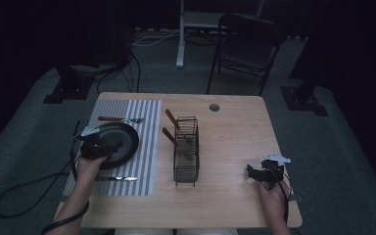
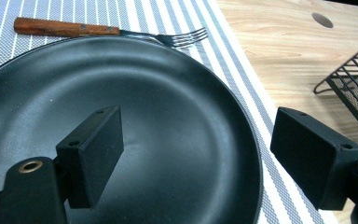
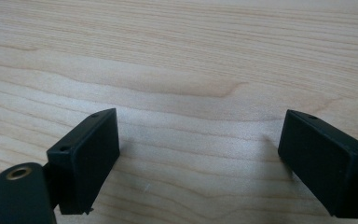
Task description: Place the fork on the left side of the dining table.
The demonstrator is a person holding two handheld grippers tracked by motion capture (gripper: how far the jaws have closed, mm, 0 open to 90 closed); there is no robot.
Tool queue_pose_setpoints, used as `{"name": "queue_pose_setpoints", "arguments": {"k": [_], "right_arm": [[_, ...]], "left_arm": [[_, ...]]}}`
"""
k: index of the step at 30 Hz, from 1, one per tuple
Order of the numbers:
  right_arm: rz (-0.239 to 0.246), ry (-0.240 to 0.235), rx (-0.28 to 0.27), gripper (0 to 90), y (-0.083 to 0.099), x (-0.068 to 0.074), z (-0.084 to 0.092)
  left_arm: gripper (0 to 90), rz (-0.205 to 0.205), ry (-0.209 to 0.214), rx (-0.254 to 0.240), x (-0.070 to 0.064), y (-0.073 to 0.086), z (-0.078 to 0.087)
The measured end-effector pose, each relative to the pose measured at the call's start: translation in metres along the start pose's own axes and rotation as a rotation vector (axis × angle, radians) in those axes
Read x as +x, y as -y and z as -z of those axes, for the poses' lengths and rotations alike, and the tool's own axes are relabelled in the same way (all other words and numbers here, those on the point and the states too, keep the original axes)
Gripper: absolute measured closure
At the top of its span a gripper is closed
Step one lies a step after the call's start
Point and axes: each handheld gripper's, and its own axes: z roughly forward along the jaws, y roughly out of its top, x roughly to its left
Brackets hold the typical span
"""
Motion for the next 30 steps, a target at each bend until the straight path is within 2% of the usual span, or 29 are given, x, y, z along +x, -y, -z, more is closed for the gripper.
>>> {"name": "queue_pose_setpoints", "arguments": {"k": [6,14,17,25,28,30], "right_arm": [[0.000,0.000,0.000,12.1,0.000,0.000,0.000],[0.001,0.000,0.000,12.1,0.000,0.000,0.000],[0.001,0.000,0.000,12.1,0.000,0.000,0.000],[-0.002,-0.001,0.000,12.1,0.000,0.000,0.000],[-0.002,-0.001,0.000,12.1,0.000,0.000,0.000],[-0.002,-0.001,0.000,12.1,0.000,0.000,0.000]], "left_arm": [[17.4,0.022,0.016,0.001,-0.001,0.012,0.002],[17.4,0.007,0.027,-0.015,-0.005,0.026,0.011],[17.4,0.008,0.034,-0.035,-0.006,0.032,0.018],[17.4,-0.010,0.021,-0.069,-0.006,0.044,0.035],[17.4,-0.058,0.001,-0.090,-0.007,0.049,0.040],[17.4,-0.052,-0.001,-0.096,-0.005,0.052,0.043]]}}
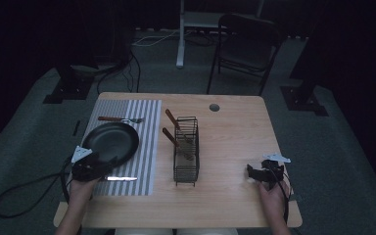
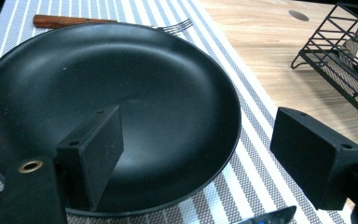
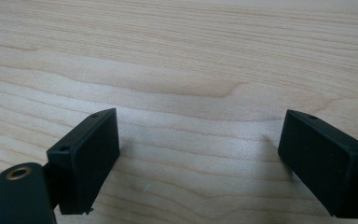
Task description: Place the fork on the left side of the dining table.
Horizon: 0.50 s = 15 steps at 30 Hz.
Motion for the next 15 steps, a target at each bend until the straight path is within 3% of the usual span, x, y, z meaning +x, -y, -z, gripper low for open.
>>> {"name": "queue_pose_setpoints", "arguments": {"k": [9,15], "right_arm": [[0.000,0.000,0.001,12.1,0.000,0.000,0.000],[0.000,0.000,0.001,12.1,0.000,0.000,0.000]], "left_arm": [[17.4,0.027,-0.030,0.005,0.006,0.017,0.012],[17.4,0.021,-0.055,0.007,0.005,0.028,0.022]]}}
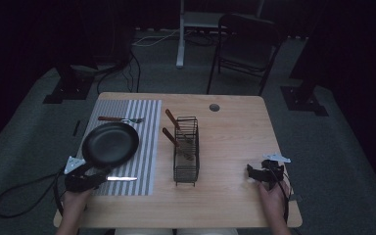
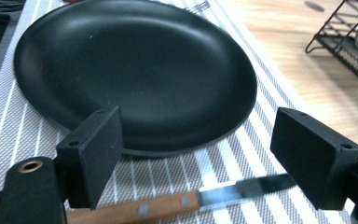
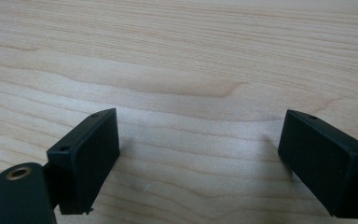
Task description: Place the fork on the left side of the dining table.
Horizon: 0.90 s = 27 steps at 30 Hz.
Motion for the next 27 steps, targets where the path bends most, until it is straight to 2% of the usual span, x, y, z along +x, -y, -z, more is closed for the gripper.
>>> {"name": "queue_pose_setpoints", "arguments": {"k": [3,6,11,14,19,21,27], "right_arm": [[0.000,0.000,0.000,12.1,0.000,0.000,0.000],[0.000,0.000,0.000,12.1,0.000,0.000,0.000],[0.000,0.000,0.000,12.1,0.000,0.000,0.000],[0.000,0.000,0.000,12.1,0.000,0.000,0.000],[-0.001,0.000,0.000,12.1,0.000,0.000,0.000],[-0.001,0.000,0.000,12.1,0.000,0.000,0.000],[0.000,0.000,0.000,12.1,0.000,0.000,0.000]], "left_arm": [[17.4,-0.003,-0.004,-0.007,-0.002,0.006,0.004],[17.4,-0.031,-0.033,0.009,-0.003,0.012,0.004],[17.4,-0.027,-0.046,0.015,-0.001,0.019,0.008],[17.4,-0.035,-0.073,0.014,0.000,0.023,0.010],[17.4,-0.025,-0.207,-0.043,0.009,0.028,0.018],[17.4,-0.026,-0.236,-0.054,0.012,0.028,0.018],[17.4,0.003,-0.265,-0.064,0.020,0.028,0.013]]}}
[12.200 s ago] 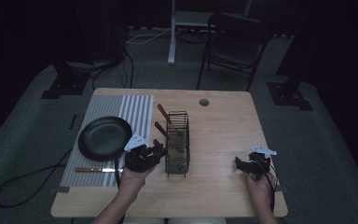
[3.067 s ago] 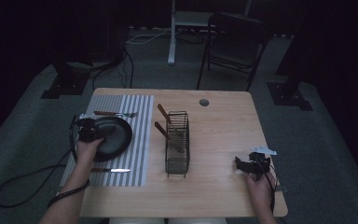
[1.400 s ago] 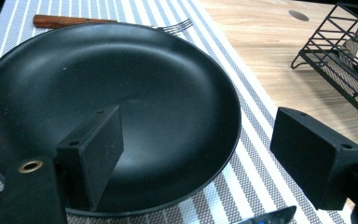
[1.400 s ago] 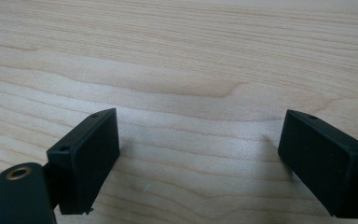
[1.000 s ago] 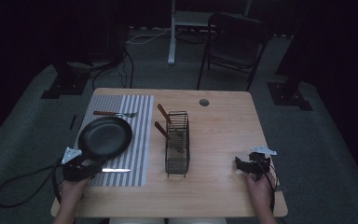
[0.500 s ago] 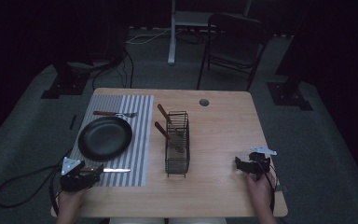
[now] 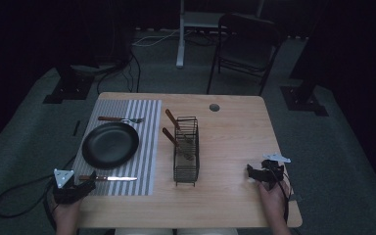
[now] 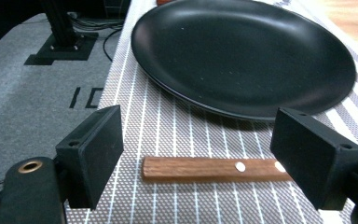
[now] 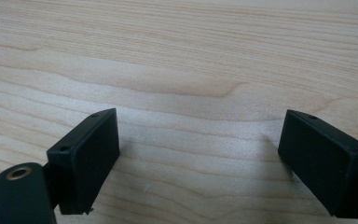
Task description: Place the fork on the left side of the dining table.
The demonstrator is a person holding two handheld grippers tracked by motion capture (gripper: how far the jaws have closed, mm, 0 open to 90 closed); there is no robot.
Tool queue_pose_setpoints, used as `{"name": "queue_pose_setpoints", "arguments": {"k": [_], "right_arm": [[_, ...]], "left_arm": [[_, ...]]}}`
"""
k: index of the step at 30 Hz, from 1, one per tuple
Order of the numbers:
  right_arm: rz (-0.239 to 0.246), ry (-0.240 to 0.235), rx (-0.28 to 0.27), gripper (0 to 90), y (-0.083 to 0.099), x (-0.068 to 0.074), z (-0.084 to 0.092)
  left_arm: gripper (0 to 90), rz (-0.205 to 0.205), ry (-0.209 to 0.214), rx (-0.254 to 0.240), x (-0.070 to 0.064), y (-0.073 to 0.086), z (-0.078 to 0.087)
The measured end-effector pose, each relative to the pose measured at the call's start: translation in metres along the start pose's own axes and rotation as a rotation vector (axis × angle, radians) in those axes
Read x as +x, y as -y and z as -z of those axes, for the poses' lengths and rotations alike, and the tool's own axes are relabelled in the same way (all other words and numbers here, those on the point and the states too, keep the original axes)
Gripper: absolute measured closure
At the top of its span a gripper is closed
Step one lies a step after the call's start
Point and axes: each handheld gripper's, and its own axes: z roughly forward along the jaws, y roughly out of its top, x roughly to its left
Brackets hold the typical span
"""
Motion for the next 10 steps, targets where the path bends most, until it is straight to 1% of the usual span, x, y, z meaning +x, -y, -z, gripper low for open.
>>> {"name": "queue_pose_setpoints", "arguments": {"k": [1,3,5,8,10], "right_arm": [[0.000,0.000,0.000,12.1,0.0000,0.0000,0.0000],[0.000,0.000,0.000,12.1,0.0000,0.0000,0.0000],[0.000,0.000,0.000,12.1,0.0000,0.0000,0.0000],[-0.001,0.000,0.000,12.1,0.0000,0.0000,0.0000],[-0.001,0.000,0.000,12.1,-0.0001,0.0000,0.0000]], "left_arm": [[17.4,0.006,-0.019,-0.008,0.0005,0.0001,-0.0006],[17.4,0.012,-0.040,-0.011,0.0020,-0.0003,-0.0019],[17.4,0.022,-0.070,-0.028,0.0034,0.0003,-0.0017],[17.4,0.031,-0.092,-0.030,0.0054,0.0006,-0.0012],[17.4,0.045,-0.100,-0.030,0.0064,0.0014,-0.0005]]}}
